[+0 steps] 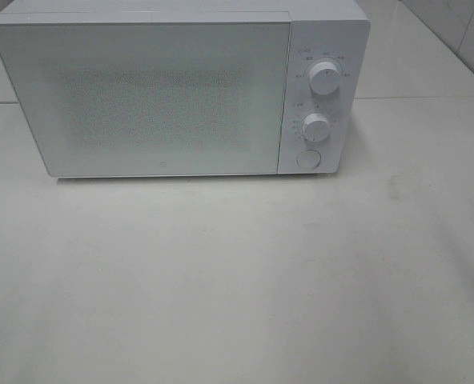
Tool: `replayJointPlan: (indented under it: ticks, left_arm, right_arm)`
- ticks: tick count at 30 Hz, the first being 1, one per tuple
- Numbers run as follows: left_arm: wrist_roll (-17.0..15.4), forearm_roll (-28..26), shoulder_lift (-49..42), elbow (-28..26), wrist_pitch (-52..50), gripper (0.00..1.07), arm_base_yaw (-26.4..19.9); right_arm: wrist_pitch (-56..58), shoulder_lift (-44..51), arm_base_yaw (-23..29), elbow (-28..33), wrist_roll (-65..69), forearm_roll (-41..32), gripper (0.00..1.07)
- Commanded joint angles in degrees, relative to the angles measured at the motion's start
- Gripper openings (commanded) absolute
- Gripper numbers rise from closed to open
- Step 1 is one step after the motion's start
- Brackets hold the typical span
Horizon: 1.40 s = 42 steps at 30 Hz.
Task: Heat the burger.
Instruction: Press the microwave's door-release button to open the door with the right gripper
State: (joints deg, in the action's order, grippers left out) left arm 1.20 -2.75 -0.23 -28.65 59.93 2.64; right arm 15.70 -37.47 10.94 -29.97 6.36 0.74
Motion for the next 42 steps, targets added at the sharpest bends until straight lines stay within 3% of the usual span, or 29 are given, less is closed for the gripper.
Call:
replayJointPlan:
  ticks: [1, 30, 36, 42]
  left_arm:
    - [-0.06, -0.34, -1.15, 0.17, -0.52, 0.98, -0.11]
    - [-0.06, -0.34, -1.15, 0.17, -0.52, 0.98, -0.11]
    - [-0.06, -0.34, -1.15, 0.17, -0.52, 0.98, -0.11]
    - [-0.06, -0.34, -1.15, 0.17, -0.52, 0.98, -0.11]
  right_arm:
    - [-5.61, -3.55, -0.23, -0.46, 0.29, 0.29, 0.72]
    - [-48.19, -31.8, 0.0, 0.23, -0.06, -0.74, 0.72]
    - [-54.77, -34.55, 0.46, 3.72, -4.41, -9.63, 0.72]
    - [-59.82, -37.76, 6.3, 6.53, -12.2, -19.14, 0.72]
